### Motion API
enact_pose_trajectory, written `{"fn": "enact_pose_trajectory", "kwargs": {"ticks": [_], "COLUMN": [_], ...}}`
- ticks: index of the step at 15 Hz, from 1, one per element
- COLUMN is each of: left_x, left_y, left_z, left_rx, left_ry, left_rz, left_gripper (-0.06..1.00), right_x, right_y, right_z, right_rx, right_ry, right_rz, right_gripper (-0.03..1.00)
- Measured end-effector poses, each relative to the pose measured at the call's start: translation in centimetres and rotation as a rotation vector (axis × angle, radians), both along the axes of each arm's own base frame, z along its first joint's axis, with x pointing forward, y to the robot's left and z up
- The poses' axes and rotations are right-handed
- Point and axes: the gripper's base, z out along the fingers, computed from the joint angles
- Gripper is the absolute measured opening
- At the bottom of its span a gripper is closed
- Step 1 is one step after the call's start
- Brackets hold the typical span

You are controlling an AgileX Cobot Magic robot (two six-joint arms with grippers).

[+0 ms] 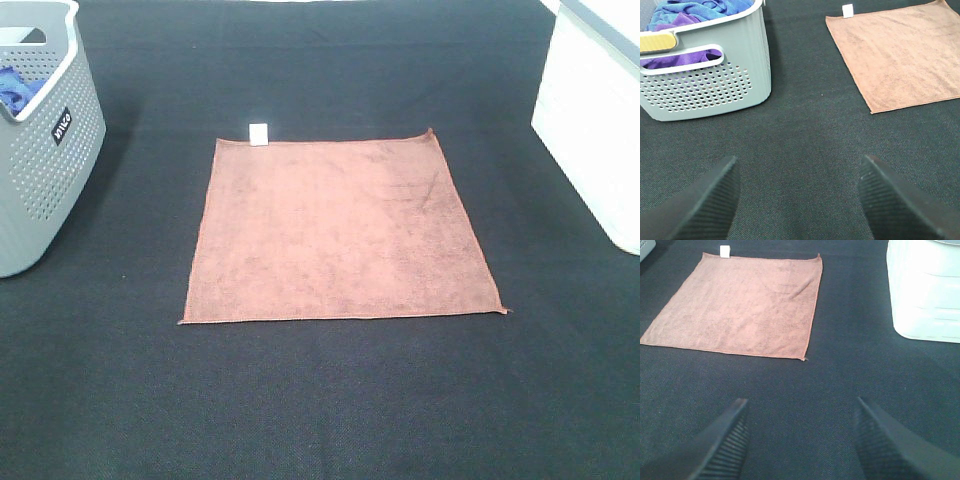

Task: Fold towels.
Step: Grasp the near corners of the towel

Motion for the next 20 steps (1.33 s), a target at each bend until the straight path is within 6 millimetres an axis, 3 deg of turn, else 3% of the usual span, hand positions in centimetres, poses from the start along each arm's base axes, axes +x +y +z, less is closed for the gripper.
{"fn": "enact_pose_trajectory", "kwargs": {"ticks": [20], "left_x": [0.0], "left_y": [0.0], "left_z": [0.0], "left_rx": [0.0], "left_ry": [0.0], "left_rz": [0.0], "left_gripper": [0.65], "right_x": [0.0], "right_y": [0.0], "right_z": [0.0], "right_rx": [0.0], "right_ry": [0.0], "right_rz": [0.0], "right_gripper": [0.58]}}
